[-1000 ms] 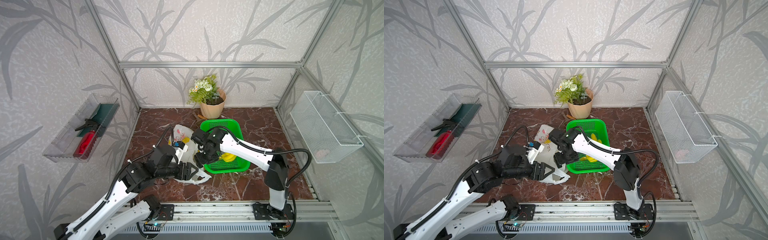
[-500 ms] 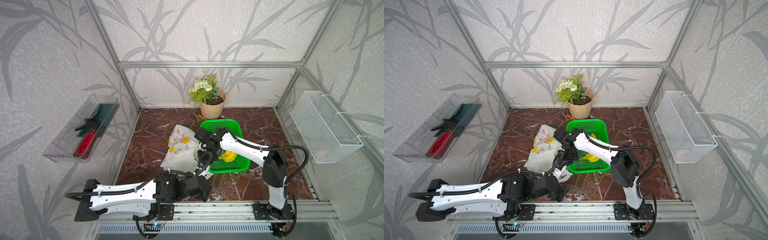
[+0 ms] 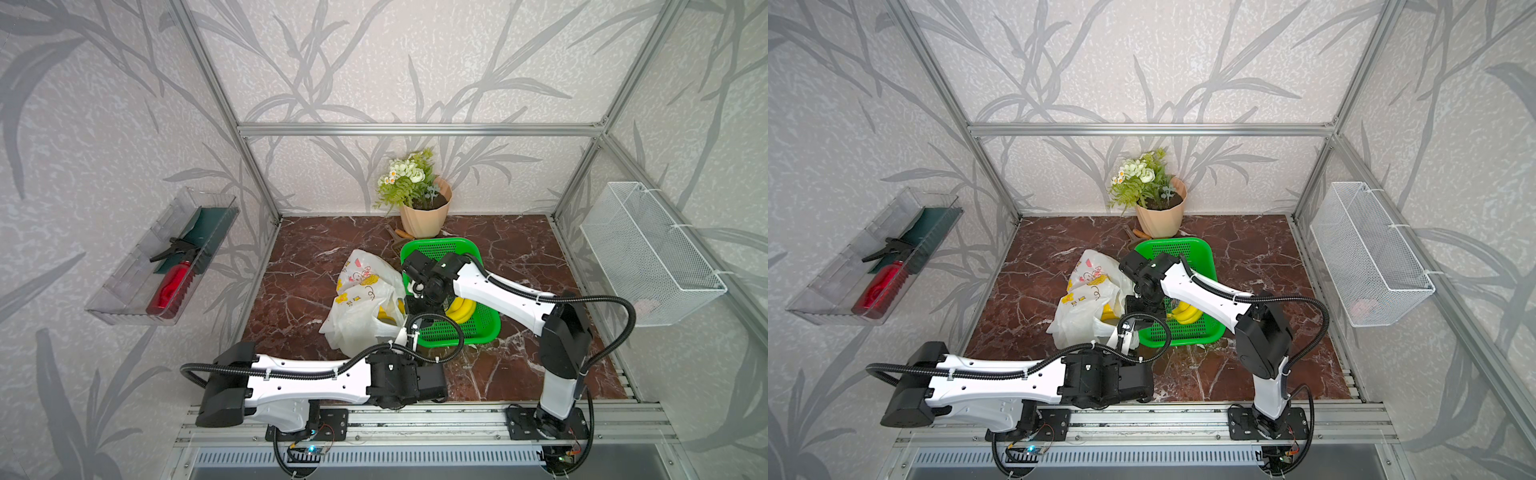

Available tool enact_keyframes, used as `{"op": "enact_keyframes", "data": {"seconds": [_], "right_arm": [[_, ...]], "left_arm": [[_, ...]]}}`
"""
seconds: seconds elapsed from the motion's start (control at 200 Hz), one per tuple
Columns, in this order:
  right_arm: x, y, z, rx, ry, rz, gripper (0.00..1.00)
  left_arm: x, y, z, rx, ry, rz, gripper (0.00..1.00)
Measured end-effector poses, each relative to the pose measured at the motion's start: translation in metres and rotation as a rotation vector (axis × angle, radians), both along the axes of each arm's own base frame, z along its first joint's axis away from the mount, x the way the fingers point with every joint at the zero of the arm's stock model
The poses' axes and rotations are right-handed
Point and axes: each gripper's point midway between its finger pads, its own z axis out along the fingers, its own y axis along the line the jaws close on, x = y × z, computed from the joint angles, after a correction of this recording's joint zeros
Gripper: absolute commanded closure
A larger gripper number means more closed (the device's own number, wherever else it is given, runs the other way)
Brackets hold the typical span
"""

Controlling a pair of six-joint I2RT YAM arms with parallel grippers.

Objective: Place the banana into a plastic bag & tie a knot
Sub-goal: Adjust the plastic bag at the center of the board.

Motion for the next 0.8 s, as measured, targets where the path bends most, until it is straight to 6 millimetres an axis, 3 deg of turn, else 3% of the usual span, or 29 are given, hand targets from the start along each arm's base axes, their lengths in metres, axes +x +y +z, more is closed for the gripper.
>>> {"op": "enact_keyframes", "data": {"seconds": [0.075, 0.215, 0.385, 0.495, 0.665, 0.8], "right_arm": [[0.006, -0.002, 0.009, 0.023, -0.022, -0.014, 1.00], [0.025, 0.005, 0.037, 0.097, -0.092, -0.040, 1.00], [0.061, 0.017, 0.092, 0.245, -0.214, -0.126, 1.00], [0.086, 0.015, 0.129, 0.330, -0.267, -0.218, 1.00], [0.111, 0.007, 0.165, 0.394, -0.318, -0.334, 1.00], [0.116, 0.004, 0.172, 0.407, -0.326, -0.377, 1.00]], "left_arm": [[0.002, 0.016, 0.022, -0.074, -0.033, 0.035, 1.00], [0.005, 0.064, 0.091, -0.343, -0.128, 0.074, 1.00], [0.014, 0.143, 0.177, -0.577, -0.266, 0.206, 1.00], [0.018, 0.177, 0.216, -0.599, -0.351, 0.280, 1.00], [0.018, 0.209, 0.245, -0.578, -0.428, 0.347, 1.00], [0.016, 0.216, 0.240, -0.566, -0.422, 0.353, 1.00]]}}
